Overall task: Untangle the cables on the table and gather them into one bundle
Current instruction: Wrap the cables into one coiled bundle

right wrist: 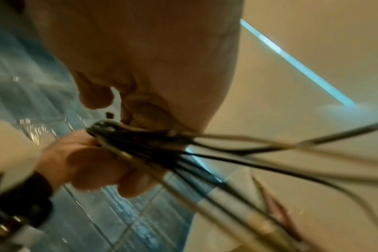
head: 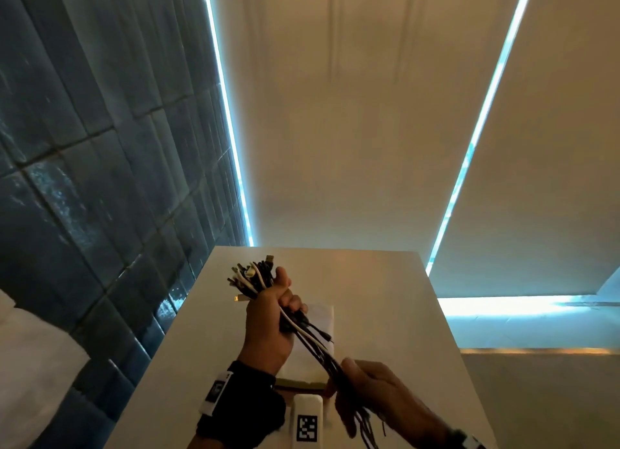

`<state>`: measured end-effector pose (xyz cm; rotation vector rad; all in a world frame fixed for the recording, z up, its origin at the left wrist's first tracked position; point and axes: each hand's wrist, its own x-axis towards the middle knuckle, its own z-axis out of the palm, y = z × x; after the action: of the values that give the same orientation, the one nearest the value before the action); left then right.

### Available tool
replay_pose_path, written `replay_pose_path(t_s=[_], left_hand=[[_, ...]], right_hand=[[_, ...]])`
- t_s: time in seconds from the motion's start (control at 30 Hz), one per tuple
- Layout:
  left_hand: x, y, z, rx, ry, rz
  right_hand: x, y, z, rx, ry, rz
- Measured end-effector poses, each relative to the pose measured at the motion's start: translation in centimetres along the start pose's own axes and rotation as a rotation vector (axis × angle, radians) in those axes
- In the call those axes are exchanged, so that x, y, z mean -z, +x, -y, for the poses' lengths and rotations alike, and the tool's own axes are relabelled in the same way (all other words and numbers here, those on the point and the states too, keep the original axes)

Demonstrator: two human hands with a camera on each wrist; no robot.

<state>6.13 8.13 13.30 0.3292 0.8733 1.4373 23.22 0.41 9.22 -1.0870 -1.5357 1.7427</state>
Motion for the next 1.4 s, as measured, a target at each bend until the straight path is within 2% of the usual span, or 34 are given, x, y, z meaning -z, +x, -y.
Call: replay_pose_path(t_s=[0.1,0.33,0.43,0.53,0.6,0.7,0.8,0.97,1.07,1.17,1.27,1.4], left_hand=[[0.1,0.0,0.4,0.005,-0.032,0.038],[1.2,-0.5,-0.8,0.015,-0.091,0.052],[1.8,-0.6,-1.0,0.046,-0.093,0.048],[2.2,-0.8,-1.2,0.135,-0.095,0.093],[2.3,-1.5,-1.0,0.223,-0.036,0.171],[2.4,-2.5,-0.3,0.319,0.1,0.325],[1.9,-3.6,0.2,0.286,0.273,0.45],[1.4,-4.9,0.5,0.209,0.461,0.56],[1.3,-4.8,0.4,0.183,0.549,0.608],[1.1,-5.0,0.0,0.143,0.728,0.694],[1.1,-5.0,-0.6,0.149,0.826,0.706],[1.4,-4.9,-0.7,0.153,0.844,0.682]], right_hand=[[-1.1,1.0,0.3,-0.043,0.188,-0.017],[0.3,0.7,-2.0,-0.096,0.276,0.025],[1.5,0.1,-2.0,-0.13,0.135,0.085],[3.5,-0.7,-1.7,-0.146,-0.086,0.023],[5.1,-0.9,-0.7,-0.131,-0.236,-0.019],[7.0,-1.0,2.1,-0.123,-0.343,-0.024],[7.8,-1.0,5.4,-0.034,-0.451,-0.037],[7.2,-0.3,10.2,0.184,-0.676,-0.116],[6.7,0.5,11.7,0.293,-0.764,-0.143],[6.2,1.4,12.4,0.391,-0.841,-0.102],[5.9,1.9,12.4,0.433,-0.855,-0.079],[5.7,2.4,12.3,0.431,-0.836,-0.075]])
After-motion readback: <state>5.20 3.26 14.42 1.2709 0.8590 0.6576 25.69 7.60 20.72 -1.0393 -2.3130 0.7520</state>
